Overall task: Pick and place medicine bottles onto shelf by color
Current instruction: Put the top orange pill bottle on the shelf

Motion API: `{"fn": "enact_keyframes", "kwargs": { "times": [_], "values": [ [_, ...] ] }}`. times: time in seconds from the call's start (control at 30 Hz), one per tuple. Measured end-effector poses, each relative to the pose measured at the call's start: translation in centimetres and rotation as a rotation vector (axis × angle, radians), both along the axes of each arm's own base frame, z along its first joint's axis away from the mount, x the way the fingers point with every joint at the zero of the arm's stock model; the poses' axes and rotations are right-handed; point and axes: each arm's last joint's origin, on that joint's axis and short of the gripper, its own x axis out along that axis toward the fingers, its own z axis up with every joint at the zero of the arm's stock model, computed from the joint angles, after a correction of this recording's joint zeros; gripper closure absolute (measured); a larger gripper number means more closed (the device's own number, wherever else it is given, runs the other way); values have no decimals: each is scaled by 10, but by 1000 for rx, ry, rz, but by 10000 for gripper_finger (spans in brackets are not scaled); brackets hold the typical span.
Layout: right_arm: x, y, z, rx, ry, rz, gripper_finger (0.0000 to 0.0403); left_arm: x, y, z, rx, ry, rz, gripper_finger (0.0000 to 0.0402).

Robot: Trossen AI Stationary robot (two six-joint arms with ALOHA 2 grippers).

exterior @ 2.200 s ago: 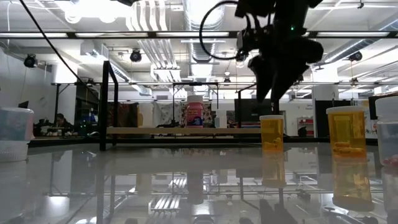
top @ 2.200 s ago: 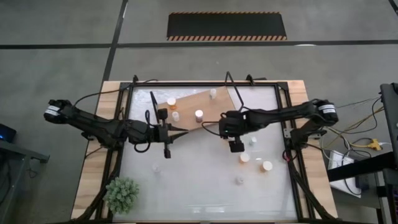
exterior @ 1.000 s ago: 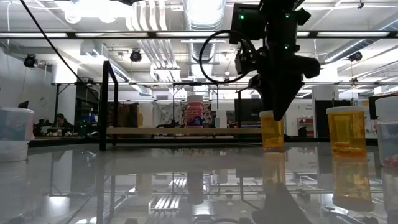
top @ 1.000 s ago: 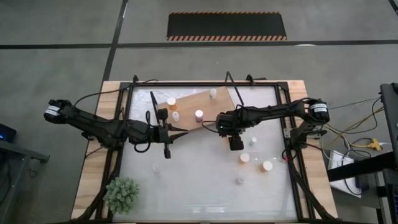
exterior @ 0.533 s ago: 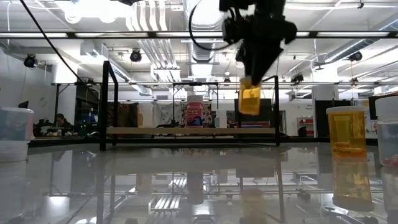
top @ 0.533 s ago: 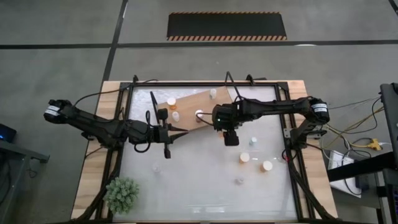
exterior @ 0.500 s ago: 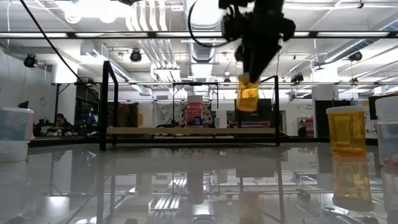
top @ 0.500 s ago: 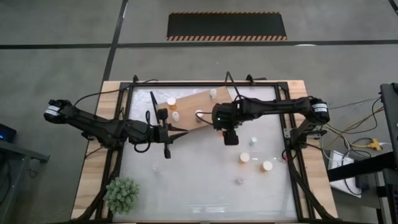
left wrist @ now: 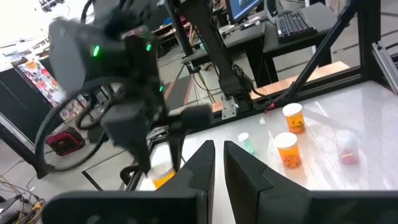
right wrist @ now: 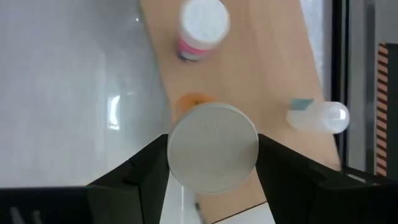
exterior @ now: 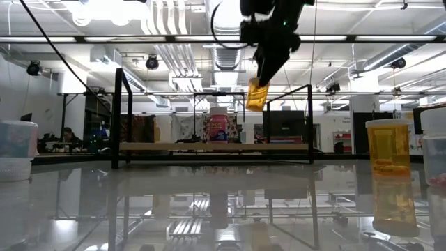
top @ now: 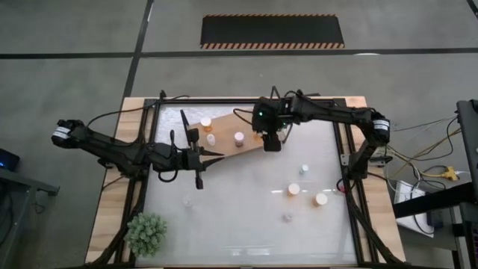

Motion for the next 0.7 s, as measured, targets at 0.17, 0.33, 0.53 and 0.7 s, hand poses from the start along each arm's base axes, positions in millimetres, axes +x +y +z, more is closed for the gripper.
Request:
{"fn": "enact_keyframes", "kwargs": {
  "times": [0.17, 0.33, 0.53, 0.7],
  "values": [
    [3, -23, -18, -6, 59, 7, 200, 0, 0, 1, -3, -9, 0, 385],
    [6, -41, -31, -22, 86, 24, 200, 0, 0, 1, -3, -9, 0, 385],
    [3, -62, -41, -15, 107, -18, 200, 0, 0, 2, -5, -17, 0, 385],
    [3, -66, -46, -10, 123, -17, 200, 0, 0, 1, -4, -16, 0, 385]
  ]
}}
